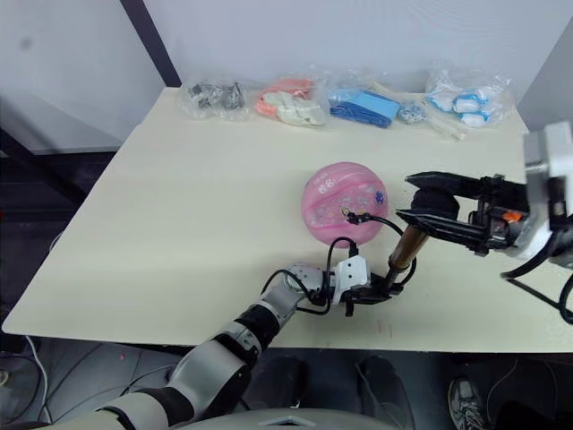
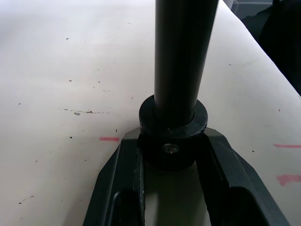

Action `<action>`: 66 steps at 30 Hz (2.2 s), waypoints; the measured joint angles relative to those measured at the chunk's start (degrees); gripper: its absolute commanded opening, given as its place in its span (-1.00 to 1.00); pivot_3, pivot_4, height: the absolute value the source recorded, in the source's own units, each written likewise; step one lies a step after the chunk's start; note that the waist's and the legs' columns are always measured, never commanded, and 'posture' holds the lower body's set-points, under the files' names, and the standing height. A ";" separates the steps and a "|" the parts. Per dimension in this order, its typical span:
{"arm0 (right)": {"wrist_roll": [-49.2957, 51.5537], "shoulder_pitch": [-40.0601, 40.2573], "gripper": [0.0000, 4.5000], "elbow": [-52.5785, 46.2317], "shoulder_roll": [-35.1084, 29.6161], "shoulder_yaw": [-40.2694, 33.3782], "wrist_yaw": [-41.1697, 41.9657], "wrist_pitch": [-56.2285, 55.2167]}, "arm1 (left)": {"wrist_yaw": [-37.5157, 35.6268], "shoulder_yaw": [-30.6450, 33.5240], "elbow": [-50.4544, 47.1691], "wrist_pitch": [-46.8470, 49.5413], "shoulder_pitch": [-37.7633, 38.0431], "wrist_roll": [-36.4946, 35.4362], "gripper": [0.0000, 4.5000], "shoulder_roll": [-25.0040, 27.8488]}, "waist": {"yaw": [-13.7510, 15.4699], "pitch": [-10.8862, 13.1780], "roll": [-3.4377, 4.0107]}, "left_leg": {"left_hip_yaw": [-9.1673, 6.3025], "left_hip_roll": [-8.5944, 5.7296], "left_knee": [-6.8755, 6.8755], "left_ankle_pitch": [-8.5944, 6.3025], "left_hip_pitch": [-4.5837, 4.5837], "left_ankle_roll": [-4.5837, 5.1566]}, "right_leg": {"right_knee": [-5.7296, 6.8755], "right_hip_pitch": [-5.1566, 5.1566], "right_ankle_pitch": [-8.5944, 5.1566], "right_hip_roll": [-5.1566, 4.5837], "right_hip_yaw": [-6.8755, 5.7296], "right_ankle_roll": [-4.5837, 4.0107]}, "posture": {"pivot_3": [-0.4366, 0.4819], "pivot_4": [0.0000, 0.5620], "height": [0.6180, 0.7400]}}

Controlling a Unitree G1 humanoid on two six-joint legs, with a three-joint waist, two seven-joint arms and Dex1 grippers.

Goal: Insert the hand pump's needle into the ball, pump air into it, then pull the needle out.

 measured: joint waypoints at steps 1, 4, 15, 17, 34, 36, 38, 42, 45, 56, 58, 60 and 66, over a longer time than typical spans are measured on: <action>-1.19 0.80 -0.10 0.00 0.96 0.85 0.12 -0.93 | 0.04 0.00 0.02 0.00 -0.01 0.00 -0.52 -0.02 | 0.01 -0.03 -0.04 | 0.00 0.00 0.00 0.00 0.01 0.00 | 0.00 0.01 0.00 0.01 0.00 0.00 | -0.05 -0.47 0.94; -6.13 4.25 -0.10 0.38 3.51 3.89 1.25 -4.85 | 0.11 0.00 0.01 -0.01 0.02 0.01 -0.52 0.00 | -0.02 -0.09 -0.02 | 0.01 -0.02 0.00 0.00 0.05 0.00 | 0.00 0.02 0.00 0.01 0.00 0.00 | -0.05 -0.47 0.94; -21.08 9.27 -0.10 7.34 10.80 14.37 4.21 -18.22 | 0.43 0.04 0.00 0.03 0.21 0.00 -0.52 0.00 | -0.25 -0.16 -0.01 | 0.05 -0.03 -0.09 -0.01 0.51 -0.01 | -0.02 0.40 -0.10 0.03 0.04 0.14 | -0.05 -0.47 0.94; -22.12 9.42 -0.10 8.47 12.59 15.31 4.06 -19.67 | 0.43 0.03 0.01 0.03 0.21 0.00 -0.52 -0.02 | -0.27 -0.18 0.03 | 0.06 -0.03 -0.09 -0.01 0.52 -0.01 | -0.01 0.40 -0.06 0.03 0.05 0.08 | -0.05 -0.47 0.94; -8.24 4.25 -0.10 5.56 2.25 5.46 3.09 -4.54 | 0.01 0.48 0.09 0.02 0.31 -0.44 -0.52 -0.44 | 0.11 -0.01 0.16 | -0.01 -0.03 -0.09 -0.01 0.22 0.00 | -0.03 0.21 -0.01 -0.03 0.01 0.00 | -0.05 -0.47 0.94; -4.72 2.58 -0.10 5.18 0.01 2.49 3.03 -1.99 | -0.02 0.53 0.10 0.03 0.31 -0.76 -0.52 -0.42 | 0.13 0.02 0.13 | -0.01 -0.03 -0.07 -0.01 0.15 0.00 | -0.03 0.15 -0.01 -0.03 0.00 0.00 | -0.05 -0.47 0.94; -1.44 1.04 -0.10 5.13 -1.96 -0.06 2.97 0.25 | -0.05 0.54 0.11 0.04 0.31 -0.99 -0.52 -0.40 | 0.13 0.05 0.11 | -0.03 -0.02 -0.07 -0.01 0.14 0.00 | -0.03 0.15 -0.01 -0.03 -0.01 0.00 | -0.05 -0.47 0.94; 4.68 -2.64 -0.10 5.26 -5.09 -3.75 2.05 4.71 | -0.17 0.57 0.12 0.04 0.31 -1.24 -0.52 -0.34 | 0.12 0.09 0.10 | -0.02 -0.01 -0.06 -0.01 0.08 0.00 | -0.03 0.09 -0.01 -0.03 -0.01 0.00 | -0.05 -0.47 0.94; 8.17 -6.29 -0.10 5.85 -8.23 -4.91 1.59 7.79 | -0.30 0.60 0.04 -0.03 0.29 -1.30 -0.52 -0.36 | 0.13 0.07 0.15 | -0.04 -0.01 -0.01 0.00 -0.16 0.01 | -0.02 -0.12 0.00 -0.03 -0.03 -0.01 | -0.05 -0.47 0.94; 10.91 -11.20 -0.10 8.83 -10.11 -5.28 1.51 12.24 | -0.83 0.78 -0.22 0.26 0.35 -1.77 -0.52 -0.30 | 0.15 0.08 0.13 | 0.00 -0.01 0.02 0.00 -0.33 0.01 | 0.03 -0.33 0.01 -0.04 0.01 -0.02 | -0.05 -0.47 0.94; 8.52 -9.06 -0.10 7.52 -8.84 -4.64 2.07 10.58 | -0.82 0.72 -0.27 0.36 0.38 -1.67 -0.52 -0.22 | 0.13 0.03 0.08 | 0.00 0.00 0.01 0.00 -0.29 0.01 | 0.04 -0.32 0.01 -0.01 0.01 -0.02 | -0.05 -0.47 0.94; 6.14 -6.97 -0.10 6.59 -6.83 -2.83 2.79 8.93 | -0.80 0.69 -0.44 0.36 0.38 -1.47 -0.52 -0.09 | 0.05 -0.02 0.06 | 0.04 0.01 0.02 0.00 -0.27 0.01 | 0.06 -0.31 0.01 0.00 0.03 -0.02 | -0.05 -0.47 0.94; -3.48 -1.95 -0.10 6.47 -1.18 2.77 4.24 0.98 | -0.76 0.66 -1.21 2.59 0.42 -1.23 -0.52 -0.11 | -0.05 -0.23 0.14 | 0.06 -0.03 0.02 0.00 -0.14 0.01 | 0.07 -0.23 0.00 0.03 0.05 0.00 | -0.05 -0.47 0.94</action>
